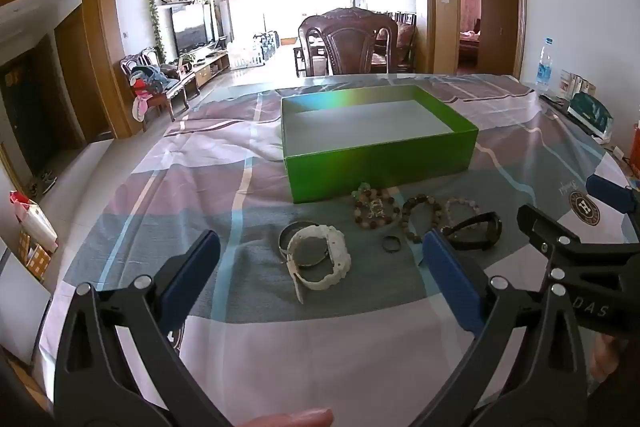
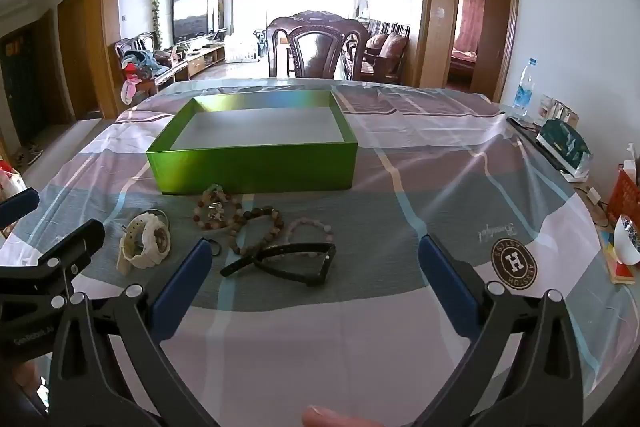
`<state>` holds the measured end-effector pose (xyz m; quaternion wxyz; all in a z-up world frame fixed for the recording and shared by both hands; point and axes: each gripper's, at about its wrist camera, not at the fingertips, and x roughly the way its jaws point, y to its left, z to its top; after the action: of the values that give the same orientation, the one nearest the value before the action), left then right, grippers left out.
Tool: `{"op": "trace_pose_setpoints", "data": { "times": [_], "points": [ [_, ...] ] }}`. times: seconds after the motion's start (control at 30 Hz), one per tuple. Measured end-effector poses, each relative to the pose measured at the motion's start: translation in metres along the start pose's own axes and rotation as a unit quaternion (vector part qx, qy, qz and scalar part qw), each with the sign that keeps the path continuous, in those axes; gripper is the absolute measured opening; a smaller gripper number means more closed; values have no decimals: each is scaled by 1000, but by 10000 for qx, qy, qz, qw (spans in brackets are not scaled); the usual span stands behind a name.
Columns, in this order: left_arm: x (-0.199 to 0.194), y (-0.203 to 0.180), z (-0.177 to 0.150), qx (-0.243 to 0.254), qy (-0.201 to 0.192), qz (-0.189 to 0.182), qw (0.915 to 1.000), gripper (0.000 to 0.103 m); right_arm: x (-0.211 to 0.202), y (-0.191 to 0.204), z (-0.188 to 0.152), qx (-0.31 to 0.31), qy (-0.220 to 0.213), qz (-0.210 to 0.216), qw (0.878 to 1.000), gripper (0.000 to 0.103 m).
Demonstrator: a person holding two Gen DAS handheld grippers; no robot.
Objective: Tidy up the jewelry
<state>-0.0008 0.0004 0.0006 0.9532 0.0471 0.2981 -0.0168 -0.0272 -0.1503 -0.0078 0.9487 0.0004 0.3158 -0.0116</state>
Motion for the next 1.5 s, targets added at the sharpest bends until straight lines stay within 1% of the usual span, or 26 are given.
{"op": "trace_pose_setpoints", "data": {
  "times": [1.17,1.3,1.5],
  "points": [
    [-1,3,-1,-14,31,16,10000,100,-1,0,-4,61,-22,46,10000,101],
    [5,9,-5,-12,43,36,10000,100,-2,0,-4,63,-18,49,10000,101],
    [7,8,-10,-7,55,43,10000,100,-2,-2,-5,68,-21,53,10000,101]
  ]
}}
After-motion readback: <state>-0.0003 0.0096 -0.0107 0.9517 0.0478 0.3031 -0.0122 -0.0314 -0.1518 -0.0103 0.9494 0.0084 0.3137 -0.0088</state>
